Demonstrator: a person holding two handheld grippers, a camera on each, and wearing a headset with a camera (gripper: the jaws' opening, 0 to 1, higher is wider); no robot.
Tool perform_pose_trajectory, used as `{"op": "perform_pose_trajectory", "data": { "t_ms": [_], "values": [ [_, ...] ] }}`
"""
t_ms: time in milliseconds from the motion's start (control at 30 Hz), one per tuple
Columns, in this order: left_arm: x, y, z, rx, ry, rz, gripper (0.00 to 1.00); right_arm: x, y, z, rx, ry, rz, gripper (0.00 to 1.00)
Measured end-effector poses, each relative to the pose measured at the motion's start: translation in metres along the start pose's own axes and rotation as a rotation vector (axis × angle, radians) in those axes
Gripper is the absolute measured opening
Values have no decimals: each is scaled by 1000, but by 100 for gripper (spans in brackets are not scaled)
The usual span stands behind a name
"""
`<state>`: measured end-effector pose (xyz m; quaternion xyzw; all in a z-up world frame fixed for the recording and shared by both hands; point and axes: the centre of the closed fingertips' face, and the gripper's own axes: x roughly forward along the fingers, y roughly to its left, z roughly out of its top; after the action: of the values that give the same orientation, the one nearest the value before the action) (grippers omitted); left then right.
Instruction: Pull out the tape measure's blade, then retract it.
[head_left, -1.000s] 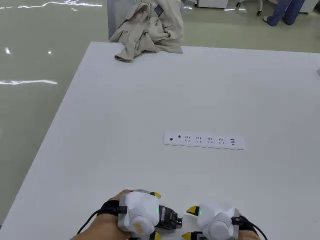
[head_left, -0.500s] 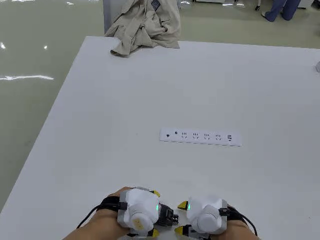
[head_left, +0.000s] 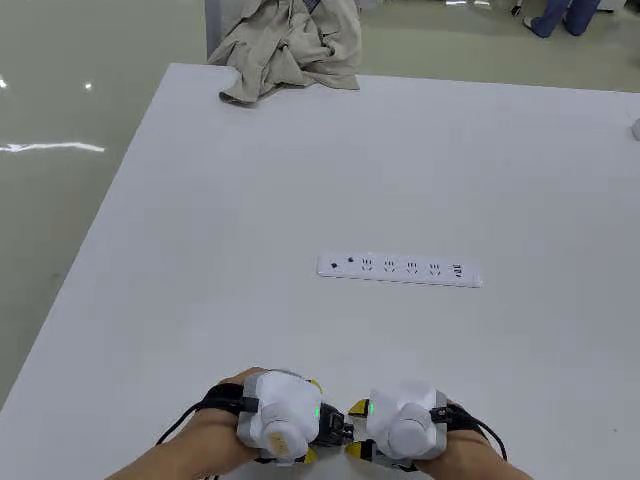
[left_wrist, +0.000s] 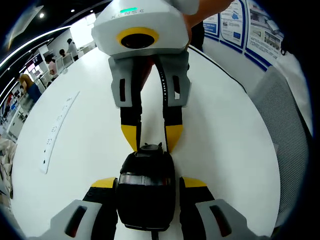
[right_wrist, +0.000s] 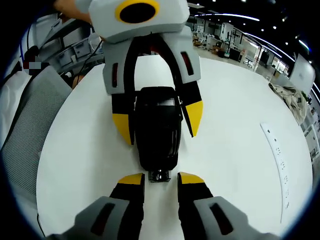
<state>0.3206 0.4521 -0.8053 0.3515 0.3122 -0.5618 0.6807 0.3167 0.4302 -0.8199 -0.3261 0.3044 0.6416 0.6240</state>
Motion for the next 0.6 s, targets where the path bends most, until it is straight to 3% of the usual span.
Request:
{"op": "perform_pose_trajectory", "data": {
  "t_ms": [300, 600],
  "values": [
    [-1, 3, -1, 34, 7, 5, 40, 4, 4, -1, -27, 16, 12, 23],
    [-1, 3, -1, 41, 9, 1, 40, 6, 3, -2, -14, 15, 18, 16]
  ]
}}
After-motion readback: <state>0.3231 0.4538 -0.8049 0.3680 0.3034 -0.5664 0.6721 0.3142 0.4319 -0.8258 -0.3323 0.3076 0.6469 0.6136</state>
